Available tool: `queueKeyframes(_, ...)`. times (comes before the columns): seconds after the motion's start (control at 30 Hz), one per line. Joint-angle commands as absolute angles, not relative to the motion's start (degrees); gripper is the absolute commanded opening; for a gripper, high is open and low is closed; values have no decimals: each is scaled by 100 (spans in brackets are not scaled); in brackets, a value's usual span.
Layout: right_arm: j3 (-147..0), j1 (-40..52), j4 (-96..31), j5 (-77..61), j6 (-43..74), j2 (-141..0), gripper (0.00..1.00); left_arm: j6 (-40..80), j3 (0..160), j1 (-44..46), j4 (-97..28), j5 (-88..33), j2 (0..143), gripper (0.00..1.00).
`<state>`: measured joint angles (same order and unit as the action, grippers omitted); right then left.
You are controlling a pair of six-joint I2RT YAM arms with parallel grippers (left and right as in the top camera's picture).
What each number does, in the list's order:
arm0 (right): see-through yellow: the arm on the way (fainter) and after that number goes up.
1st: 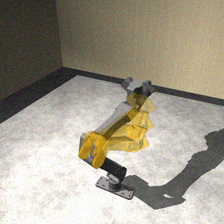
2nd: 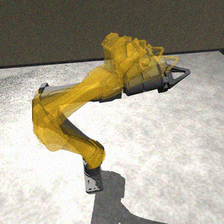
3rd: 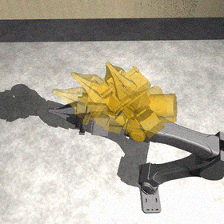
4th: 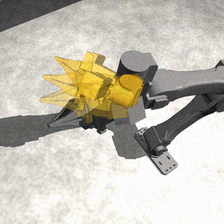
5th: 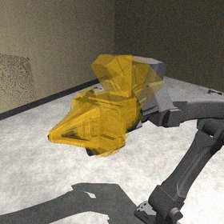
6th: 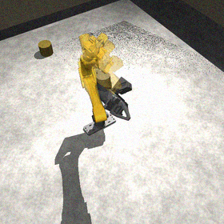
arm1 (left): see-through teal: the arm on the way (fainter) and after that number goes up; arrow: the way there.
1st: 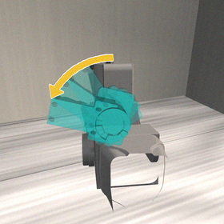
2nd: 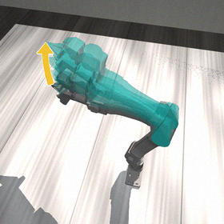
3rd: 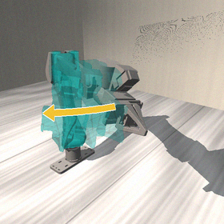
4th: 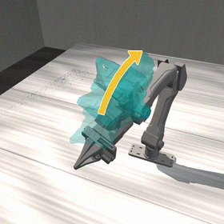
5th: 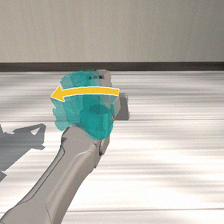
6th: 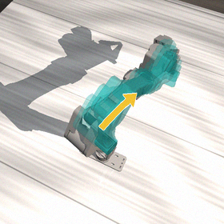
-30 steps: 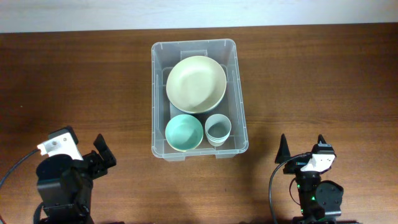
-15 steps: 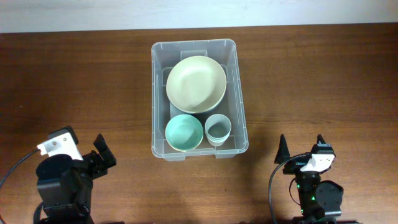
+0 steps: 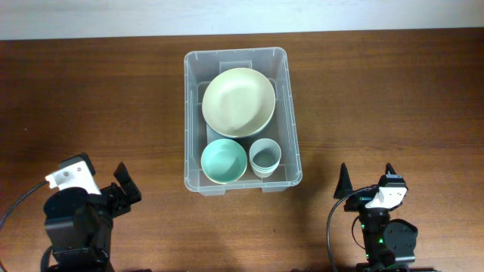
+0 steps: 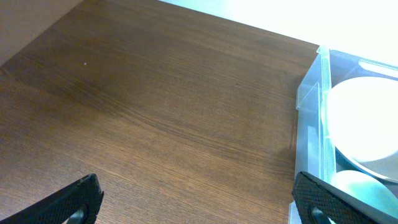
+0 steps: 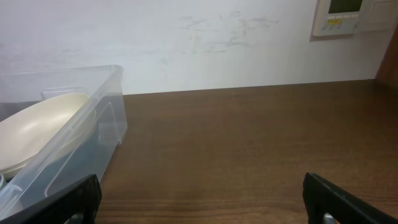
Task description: Pack container
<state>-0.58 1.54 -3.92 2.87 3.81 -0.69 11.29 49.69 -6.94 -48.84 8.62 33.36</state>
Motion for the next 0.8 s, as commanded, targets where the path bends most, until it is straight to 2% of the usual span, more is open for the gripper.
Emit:
queueKeyframes(0.0,-32,187,-454,211,340,-21,99,1007,4932,-731,-4895,972,3304,100)
queueKeyframes(0.37,-32,187,-454,211,340,-21,99,880,4139,-729,-4877,681,2768,100)
queueKeyframes(0.77,-32,187,-454,211,340,-21,99,517,1726,-322,-2729,375,1033,100)
